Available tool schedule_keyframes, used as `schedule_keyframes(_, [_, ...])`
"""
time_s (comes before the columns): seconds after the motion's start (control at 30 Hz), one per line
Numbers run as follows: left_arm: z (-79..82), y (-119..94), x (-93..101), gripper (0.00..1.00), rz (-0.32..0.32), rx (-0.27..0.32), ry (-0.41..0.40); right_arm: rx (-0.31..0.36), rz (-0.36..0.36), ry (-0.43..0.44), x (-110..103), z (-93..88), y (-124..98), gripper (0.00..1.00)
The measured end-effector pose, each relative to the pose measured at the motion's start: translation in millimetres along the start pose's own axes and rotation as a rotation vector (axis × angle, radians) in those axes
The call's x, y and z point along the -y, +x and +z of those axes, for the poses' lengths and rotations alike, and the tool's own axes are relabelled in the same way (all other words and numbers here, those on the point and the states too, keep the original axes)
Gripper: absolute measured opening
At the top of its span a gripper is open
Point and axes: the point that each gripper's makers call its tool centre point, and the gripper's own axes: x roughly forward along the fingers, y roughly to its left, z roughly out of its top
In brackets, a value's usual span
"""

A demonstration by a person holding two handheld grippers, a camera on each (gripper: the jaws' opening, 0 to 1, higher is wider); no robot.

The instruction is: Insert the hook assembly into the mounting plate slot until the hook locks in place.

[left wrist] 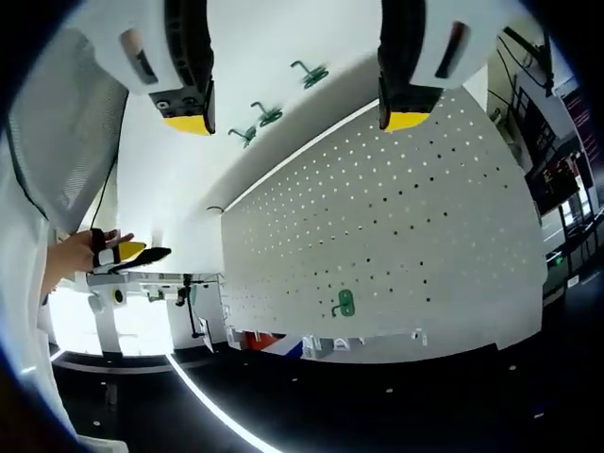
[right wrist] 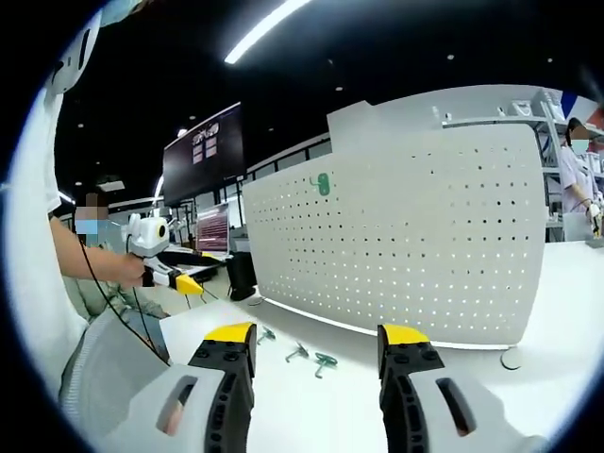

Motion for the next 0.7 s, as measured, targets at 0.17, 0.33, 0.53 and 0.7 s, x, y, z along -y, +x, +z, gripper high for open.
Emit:
schedule_keyframes(0.17, [-9.1,5,-0.3,0.72,-0.038,-0.039,0.018,-0.048,0.009,0.008,0,-10.4,-1,0.51])
schedule_keyframes(0.33, [-15.4,10,-3.2,0.74,-0.063,-0.071,0.049,-0.101,0.019,0.016,-2,-22.5,-4,0.51])
schedule_keyframes(0.53, [-22.4,16,-4.2,0.72,-0.109,-0.124,0.086,-0.134,0.021,0.027,-3,-32.3,-5,0.51])
schedule_keyframes(0.7, [-32.5,21,-4.0,0.71,-0.152,-0.173,0.113,-0.146,0.018,0.036,-3,-36.3,-5,0.51])
